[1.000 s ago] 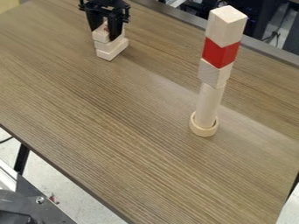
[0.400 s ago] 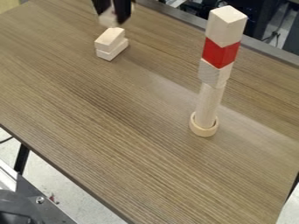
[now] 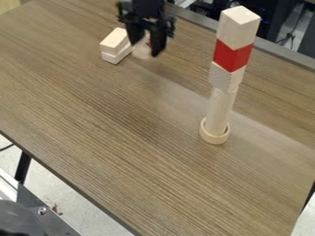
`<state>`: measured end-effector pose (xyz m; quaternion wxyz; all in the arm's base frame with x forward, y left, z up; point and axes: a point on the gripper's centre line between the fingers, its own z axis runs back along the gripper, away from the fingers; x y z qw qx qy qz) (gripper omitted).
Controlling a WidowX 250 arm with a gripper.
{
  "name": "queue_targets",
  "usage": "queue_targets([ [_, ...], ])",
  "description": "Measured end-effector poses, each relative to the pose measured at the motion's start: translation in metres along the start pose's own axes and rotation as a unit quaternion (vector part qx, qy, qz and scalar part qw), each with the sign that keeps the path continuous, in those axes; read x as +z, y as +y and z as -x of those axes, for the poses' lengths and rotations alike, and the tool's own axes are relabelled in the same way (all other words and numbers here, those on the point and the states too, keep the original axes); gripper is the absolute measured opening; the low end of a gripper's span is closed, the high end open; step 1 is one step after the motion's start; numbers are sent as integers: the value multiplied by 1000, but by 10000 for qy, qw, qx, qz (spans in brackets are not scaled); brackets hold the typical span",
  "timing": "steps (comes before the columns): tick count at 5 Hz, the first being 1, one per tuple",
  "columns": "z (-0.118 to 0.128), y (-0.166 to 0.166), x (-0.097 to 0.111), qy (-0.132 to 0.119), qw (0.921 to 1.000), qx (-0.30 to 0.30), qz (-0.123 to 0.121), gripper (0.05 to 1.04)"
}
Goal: Move the rectangle block in the middle of the table
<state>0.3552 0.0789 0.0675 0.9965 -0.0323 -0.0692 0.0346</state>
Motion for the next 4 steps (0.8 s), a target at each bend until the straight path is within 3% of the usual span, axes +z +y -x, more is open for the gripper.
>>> queue_targets([
  [1, -1, -15, -4, -22, 9998, 220, 23, 550],
  [3, 0, -9, -12, -129, 9980, 592, -164, 550],
  [4, 6, 0, -27, -34, 9979, 594, -273, 550],
])
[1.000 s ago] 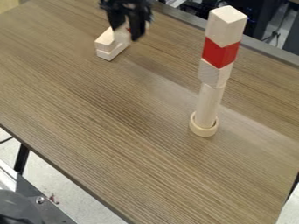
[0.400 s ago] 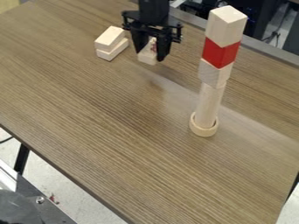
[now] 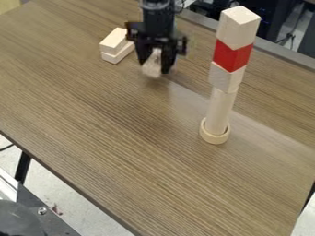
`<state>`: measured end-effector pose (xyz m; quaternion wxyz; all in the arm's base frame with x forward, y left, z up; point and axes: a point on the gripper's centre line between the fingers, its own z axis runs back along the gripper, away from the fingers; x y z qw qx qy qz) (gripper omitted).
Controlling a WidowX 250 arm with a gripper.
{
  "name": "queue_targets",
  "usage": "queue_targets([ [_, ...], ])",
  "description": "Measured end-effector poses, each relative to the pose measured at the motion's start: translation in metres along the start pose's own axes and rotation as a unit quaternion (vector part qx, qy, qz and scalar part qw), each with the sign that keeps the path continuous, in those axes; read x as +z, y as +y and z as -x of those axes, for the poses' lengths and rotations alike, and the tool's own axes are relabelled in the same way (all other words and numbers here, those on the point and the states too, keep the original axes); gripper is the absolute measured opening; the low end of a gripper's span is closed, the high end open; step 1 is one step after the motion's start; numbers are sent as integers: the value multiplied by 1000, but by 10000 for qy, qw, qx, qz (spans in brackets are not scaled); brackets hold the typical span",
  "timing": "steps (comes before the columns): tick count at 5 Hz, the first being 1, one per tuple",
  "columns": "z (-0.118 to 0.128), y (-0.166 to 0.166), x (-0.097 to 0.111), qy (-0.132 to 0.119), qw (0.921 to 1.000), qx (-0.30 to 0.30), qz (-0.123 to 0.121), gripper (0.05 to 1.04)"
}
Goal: Move the rectangle block in the middle of the table
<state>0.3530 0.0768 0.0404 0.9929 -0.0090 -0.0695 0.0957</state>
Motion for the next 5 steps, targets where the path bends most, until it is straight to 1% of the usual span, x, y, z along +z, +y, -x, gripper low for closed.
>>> queue_targets([
  [1, 6, 5, -14, 83, 9999, -61, -107, 550],
  [2, 4, 7, -17, 19, 9997, -137, -183, 612],
  [3, 4, 5, -16, 14, 9999, -135, -101, 906],
  [4, 5, 8, 0, -57, 9999, -92, 91, 1003],
  [5, -1, 10, 45, -539, 9979, -41, 362, 999],
])
